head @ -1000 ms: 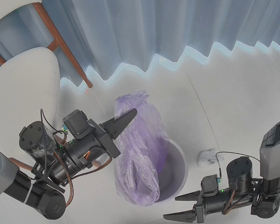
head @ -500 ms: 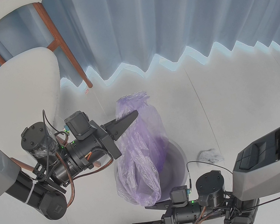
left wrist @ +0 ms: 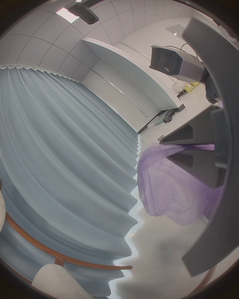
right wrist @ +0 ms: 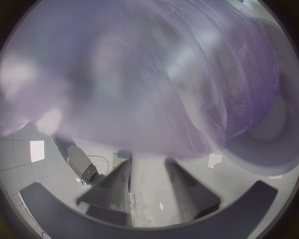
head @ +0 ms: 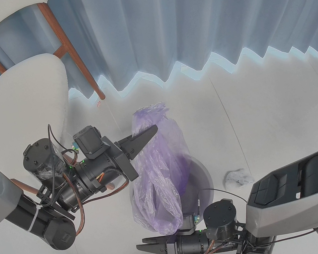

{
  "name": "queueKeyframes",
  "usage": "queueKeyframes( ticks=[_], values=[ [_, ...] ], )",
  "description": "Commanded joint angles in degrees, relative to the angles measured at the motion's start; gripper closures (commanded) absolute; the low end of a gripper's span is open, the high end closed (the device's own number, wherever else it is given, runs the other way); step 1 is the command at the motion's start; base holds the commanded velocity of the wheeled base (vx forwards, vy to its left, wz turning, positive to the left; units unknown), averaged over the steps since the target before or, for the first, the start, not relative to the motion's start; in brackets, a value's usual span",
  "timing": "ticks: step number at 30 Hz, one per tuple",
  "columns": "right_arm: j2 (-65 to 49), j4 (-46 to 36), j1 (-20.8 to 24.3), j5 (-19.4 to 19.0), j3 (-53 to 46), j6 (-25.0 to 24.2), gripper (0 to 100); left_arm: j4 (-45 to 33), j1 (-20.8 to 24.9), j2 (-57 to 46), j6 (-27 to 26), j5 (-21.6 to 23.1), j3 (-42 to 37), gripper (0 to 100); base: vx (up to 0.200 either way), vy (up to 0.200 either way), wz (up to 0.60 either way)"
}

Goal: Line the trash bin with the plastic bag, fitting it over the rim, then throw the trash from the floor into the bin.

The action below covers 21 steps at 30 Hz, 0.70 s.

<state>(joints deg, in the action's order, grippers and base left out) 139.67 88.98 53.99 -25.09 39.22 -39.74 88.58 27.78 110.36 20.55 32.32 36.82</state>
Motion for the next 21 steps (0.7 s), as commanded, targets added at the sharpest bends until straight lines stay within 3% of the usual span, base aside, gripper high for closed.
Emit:
queueKeyframes(
  ticks=[1,8,13,21],
  values=[
    [1.13,0.93,0.41,0.92,2.88,-0.86,100,0.02,0.25,-0.15,0.01,-0.06,-0.08,100,0.0,0.0,0.0],
    [2.98,0.93,-0.03,6.28,8.42,-0.51,100,0.02,0.43,-0.67,0.01,-0.06,-0.43,100,0.0,0.0,0.0],
    [3.33,0.93,-1.79,12.61,11.32,-0.25,100,0.02,0.52,-0.94,-0.16,0.03,-1.22,100,0.0,0.0,0.0],
    [3.33,0.93,-6.27,16.47,13.25,3.35,100,0.02,0.25,-0.85,-0.16,-0.06,-1.66,100,0.0,0.0,0.0]
  ],
)
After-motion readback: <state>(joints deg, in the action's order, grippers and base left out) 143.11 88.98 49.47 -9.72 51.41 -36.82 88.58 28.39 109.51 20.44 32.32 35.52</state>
